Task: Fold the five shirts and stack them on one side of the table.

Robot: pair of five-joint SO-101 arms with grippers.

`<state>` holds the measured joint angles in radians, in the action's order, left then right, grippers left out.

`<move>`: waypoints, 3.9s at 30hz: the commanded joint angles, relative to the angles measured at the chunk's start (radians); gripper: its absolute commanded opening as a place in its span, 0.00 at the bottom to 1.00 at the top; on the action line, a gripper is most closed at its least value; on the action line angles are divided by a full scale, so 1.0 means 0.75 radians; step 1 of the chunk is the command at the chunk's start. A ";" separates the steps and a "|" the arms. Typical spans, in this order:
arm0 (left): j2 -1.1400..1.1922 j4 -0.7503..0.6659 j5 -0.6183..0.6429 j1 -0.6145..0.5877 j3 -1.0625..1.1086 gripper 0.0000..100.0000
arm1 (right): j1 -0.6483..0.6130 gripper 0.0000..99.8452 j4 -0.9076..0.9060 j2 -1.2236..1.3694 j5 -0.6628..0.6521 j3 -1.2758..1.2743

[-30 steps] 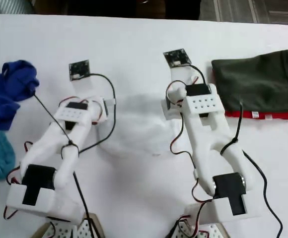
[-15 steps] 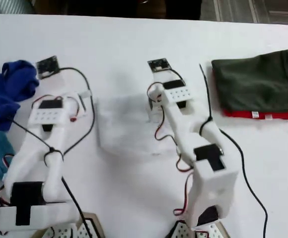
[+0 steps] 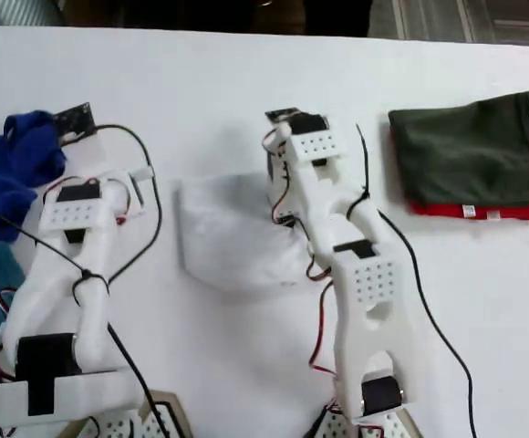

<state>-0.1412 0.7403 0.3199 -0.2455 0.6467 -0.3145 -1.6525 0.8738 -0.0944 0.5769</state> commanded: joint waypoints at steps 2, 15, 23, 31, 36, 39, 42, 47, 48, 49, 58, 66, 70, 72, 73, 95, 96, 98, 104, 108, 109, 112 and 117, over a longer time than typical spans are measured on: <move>-0.070 0.004 -0.010 -0.016 -0.015 0.03 | 0.011 0.02 -0.126 0.087 -0.088 0.094; -0.068 0.004 -0.010 -0.016 -0.007 0.03 | 0.193 0.02 -0.146 -0.537 -0.317 0.127; -0.068 0.004 -0.010 -0.016 -0.007 0.03 | 0.379 0.02 -0.146 -0.840 -0.507 0.127; -0.063 0.004 -0.010 -0.016 -0.007 0.03 | 0.584 0.02 -0.136 -1.042 -0.734 0.139; -0.063 -0.004 -0.010 -0.014 -0.007 0.03 | 0.740 0.02 -0.073 -1.046 -0.845 0.139; -0.061 -0.004 -0.004 -0.014 -0.007 0.03 | 0.838 0.02 0.034 -1.044 -0.894 0.131; -0.061 0.002 -0.004 -0.014 -0.007 0.03 | 0.899 0.02 0.165 -1.006 -0.955 0.133; -0.061 0.004 -0.008 -0.014 -0.005 0.03 | 0.950 0.02 0.300 -0.854 -0.978 0.139; -0.061 0.004 -0.010 -0.014 -0.005 0.03 | 0.958 0.02 0.326 -0.817 -0.978 0.139; -0.061 0.006 -0.010 -0.014 -0.005 0.03 | 0.971 0.02 0.359 -0.780 -0.978 0.139; -0.061 0.006 -0.008 -0.014 -0.005 0.03 | 1.067 0.02 0.805 -0.463 -0.980 0.139; -0.061 0.006 -0.010 -0.014 0.003 0.03 | 1.089 0.02 1.104 -0.294 -0.978 0.139; -0.068 0.004 -0.010 -0.014 0.030 0.03 | 1.091 0.02 1.274 -0.183 -0.978 0.139; -0.068 0.004 -0.010 -0.014 0.042 0.03 | 1.098 0.03 1.288 -0.165 -0.978 0.139; -0.068 0.004 -0.010 -0.014 0.048 0.03 | 1.100 0.03 1.271 -0.163 -0.978 0.139; -0.068 -0.004 -0.010 -0.014 0.046 0.03 | 1.012 0.02 0.457 -0.384 -0.966 0.303; -0.068 -0.004 -0.010 -0.014 0.044 0.03 | 1.001 0.02 0.375 -0.384 -0.966 0.313; -0.068 -0.004 -0.010 -0.014 0.040 0.03 | 0.993 0.02 0.253 -0.384 -0.966 0.325; -0.070 -0.006 -0.010 -0.014 0.040 0.03 | 0.973 0.02 0.064 -0.404 -0.972 0.315; -0.070 -0.006 -0.010 -0.014 0.040 0.03 | 0.969 0.02 0.103 -0.400 -0.968 0.313; -0.070 -0.006 -0.010 -0.014 0.040 0.03 | 0.958 0.02 0.099 -0.400 -0.966 0.303; -0.070 -0.006 -0.010 -0.014 0.044 0.03 | 0.930 0.02 0.097 -0.429 -0.964 0.243; -0.070 -0.006 -0.010 -0.014 0.046 0.03 | 0.887 0.02 0.148 -0.637 -0.786 0.250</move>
<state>-0.1458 0.7403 0.3199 -0.2516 0.6912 0.3775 -1.5620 0.5531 -0.7603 0.7549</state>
